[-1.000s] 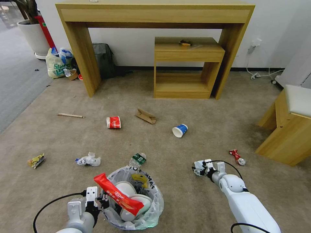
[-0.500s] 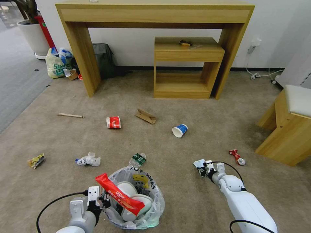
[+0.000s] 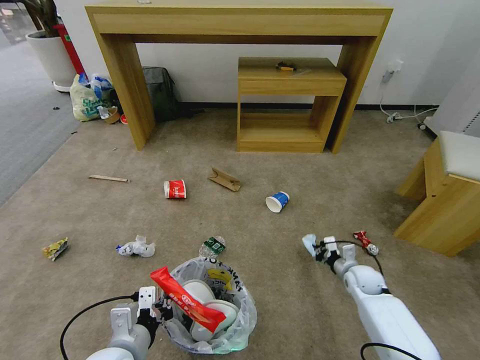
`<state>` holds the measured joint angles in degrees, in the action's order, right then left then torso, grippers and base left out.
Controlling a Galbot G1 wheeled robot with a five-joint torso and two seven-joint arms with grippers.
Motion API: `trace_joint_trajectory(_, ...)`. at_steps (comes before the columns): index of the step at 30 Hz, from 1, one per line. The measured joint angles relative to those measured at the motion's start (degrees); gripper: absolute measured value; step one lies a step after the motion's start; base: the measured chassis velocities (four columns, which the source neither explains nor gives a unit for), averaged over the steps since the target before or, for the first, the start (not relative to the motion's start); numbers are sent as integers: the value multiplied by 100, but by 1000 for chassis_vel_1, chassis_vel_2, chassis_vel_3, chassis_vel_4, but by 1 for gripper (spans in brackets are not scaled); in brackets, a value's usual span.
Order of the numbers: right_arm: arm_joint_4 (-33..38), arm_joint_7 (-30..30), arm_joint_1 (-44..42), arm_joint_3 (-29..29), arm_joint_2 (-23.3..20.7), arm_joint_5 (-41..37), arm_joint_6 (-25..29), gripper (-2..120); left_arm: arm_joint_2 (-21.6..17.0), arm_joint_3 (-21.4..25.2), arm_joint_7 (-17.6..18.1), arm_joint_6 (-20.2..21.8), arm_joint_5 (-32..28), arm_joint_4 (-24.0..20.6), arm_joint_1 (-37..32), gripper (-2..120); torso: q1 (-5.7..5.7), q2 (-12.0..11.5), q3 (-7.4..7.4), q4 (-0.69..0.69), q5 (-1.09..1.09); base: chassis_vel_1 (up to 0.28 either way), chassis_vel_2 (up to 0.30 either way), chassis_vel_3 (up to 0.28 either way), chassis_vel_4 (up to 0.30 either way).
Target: Pick up the trash bin and place the garbage on the floor into it.
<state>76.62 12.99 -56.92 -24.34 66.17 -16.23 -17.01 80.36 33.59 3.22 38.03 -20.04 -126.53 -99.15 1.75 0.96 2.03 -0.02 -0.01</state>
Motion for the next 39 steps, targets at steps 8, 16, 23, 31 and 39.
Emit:
trace_joint_trajectory(8,2128,127,-259,219,-503,-549,-352,0,-19,-15,3,41,-8,22,115,0,0,0,0,1,0,0,0,0,0)
trace_joint_trajectory(16,3709,171,-270,1213,-791,-1150,-895,0,-2,-79,6,106,6,105,323,0,0,0,0,1,1,0,0,0,0)
trace_joint_trajectory(23,4696,193,-310,2305,-1163,-1741,-1253,0,15,-121,9,131,7,220,463,0,0,0,-1,1,0,0,0,0,0)
trace_joint_trajectory(31,4873,153,-375,2768,-1342,-1935,-1386,0,61,-133,21,137,5,241,507,0,0,0,0,1,1,0,0,0,0)
trace_joint_trajectory(39,4741,282,-602,2649,-1423,-1618,-1366,18,37,-78,24,141,-34,187,504,0,0,0,0,0,1,0,0,0,0)
